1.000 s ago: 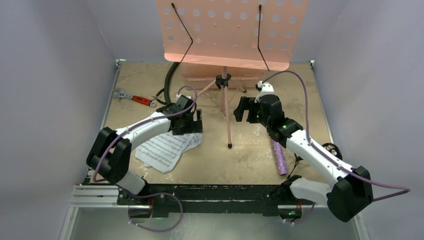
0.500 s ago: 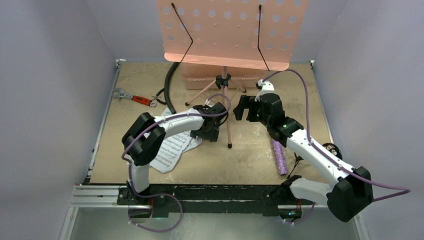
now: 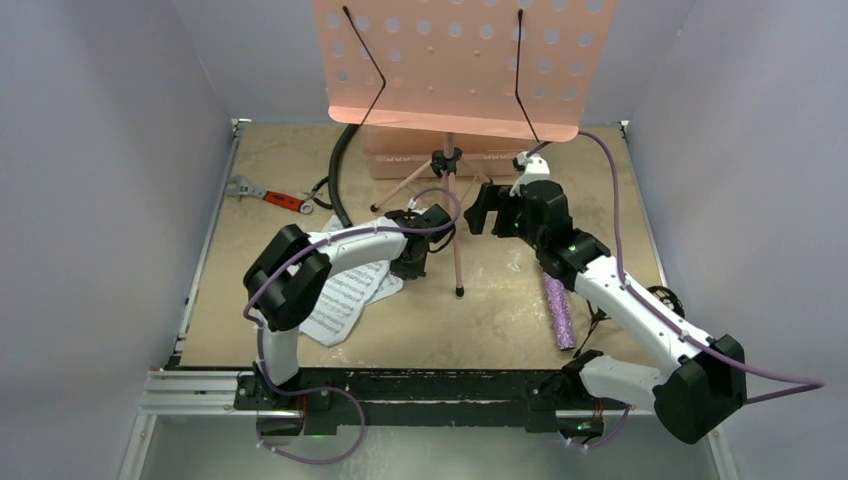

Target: Set up the instrument practice props

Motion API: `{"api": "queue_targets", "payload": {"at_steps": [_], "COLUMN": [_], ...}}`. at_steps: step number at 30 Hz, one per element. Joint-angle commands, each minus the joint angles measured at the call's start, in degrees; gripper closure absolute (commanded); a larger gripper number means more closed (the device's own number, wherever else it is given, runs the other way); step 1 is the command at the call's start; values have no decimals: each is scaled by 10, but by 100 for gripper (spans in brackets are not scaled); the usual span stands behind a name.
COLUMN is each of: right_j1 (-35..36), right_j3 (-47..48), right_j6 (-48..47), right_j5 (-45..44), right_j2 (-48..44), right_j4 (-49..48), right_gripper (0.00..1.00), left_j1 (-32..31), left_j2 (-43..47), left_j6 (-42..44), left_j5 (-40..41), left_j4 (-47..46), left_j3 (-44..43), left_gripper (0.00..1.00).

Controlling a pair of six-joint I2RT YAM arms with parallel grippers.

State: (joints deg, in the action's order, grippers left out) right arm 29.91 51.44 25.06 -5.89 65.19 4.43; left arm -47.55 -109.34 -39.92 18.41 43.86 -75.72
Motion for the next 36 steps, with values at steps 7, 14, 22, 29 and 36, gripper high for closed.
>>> {"api": "queue_targets", "payload": {"at_steps": [7,14,22,29,36], "right_j1": [-1,0,4,21,50], "right_j3": [58,80,77,93,112], "right_j6": [-61,-146,-154,-158,-149], "right_j5": [105,184,256,307,301], "right_j2": [-8,-40,-59,-48,-11], "right_j4": [18,24,20,4,-7], "right_gripper": [2,2,2,3,9], "left_j1": [2,2,3,3,2], "left_j2": [98,207,283,293,294], "left_j6": [-18,-80,-238,-344,-386], "left_j5": [-41,-94,-65,-38,-37], "left_j4": [-18,-57,-95,-108,-118], "left_j3": [-34,-38,-49,-86,-98], "left_gripper": [100,100,100,100,100]}}
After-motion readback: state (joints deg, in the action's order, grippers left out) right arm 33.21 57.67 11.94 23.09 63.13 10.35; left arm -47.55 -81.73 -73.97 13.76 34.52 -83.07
